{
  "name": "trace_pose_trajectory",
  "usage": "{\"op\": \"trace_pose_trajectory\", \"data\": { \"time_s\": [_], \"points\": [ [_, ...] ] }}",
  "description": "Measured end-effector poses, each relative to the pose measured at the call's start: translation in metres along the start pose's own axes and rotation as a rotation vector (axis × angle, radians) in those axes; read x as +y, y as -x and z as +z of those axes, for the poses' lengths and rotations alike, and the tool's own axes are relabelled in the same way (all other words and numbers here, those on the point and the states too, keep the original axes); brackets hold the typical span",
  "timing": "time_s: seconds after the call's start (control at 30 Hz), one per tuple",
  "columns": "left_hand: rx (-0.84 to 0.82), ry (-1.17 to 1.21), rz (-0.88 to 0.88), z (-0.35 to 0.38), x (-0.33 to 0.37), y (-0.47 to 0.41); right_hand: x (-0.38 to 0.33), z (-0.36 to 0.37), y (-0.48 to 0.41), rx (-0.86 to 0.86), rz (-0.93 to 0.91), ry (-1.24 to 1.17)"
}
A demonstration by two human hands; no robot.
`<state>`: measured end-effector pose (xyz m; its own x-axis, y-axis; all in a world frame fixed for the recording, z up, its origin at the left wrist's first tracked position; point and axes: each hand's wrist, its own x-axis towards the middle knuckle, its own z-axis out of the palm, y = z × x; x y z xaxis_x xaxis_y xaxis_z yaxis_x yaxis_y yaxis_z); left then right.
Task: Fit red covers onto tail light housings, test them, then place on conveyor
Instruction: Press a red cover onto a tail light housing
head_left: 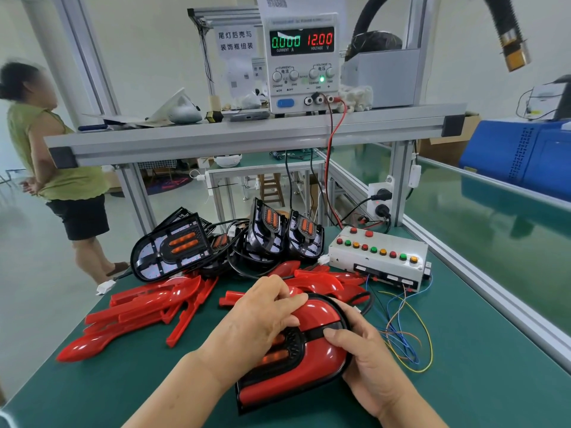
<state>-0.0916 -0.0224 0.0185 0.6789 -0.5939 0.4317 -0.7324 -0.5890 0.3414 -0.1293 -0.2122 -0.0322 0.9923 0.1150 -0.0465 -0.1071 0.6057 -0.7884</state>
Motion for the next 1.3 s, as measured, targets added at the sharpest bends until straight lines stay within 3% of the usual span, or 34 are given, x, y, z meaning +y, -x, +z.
{"op": "trace_pose_trajectory", "data": {
  "time_s": [0.33, 0.47, 0.6, 1.3],
  "points": [
    [0.000, 0.002, 0.057, 0.003, 0.003, 0.007, 0.001, -0.002, -0.001, 0.020, -0.017, 0.020],
    [0.128, -0.052, 0.083, -0.003, 0.002, 0.009, -0.001, -0.001, 0.000, 0.033, -0.013, 0.032],
    [-0.002, -0.077, 0.123, -0.010, 0.005, 0.004, -0.001, 0.000, -0.001, 0.051, -0.005, 0.037],
    [-0.058, -0.106, 0.059, -0.011, 0.018, -0.004, -0.001, -0.001, -0.001, 0.084, 0.010, 0.033]
  ]
}}
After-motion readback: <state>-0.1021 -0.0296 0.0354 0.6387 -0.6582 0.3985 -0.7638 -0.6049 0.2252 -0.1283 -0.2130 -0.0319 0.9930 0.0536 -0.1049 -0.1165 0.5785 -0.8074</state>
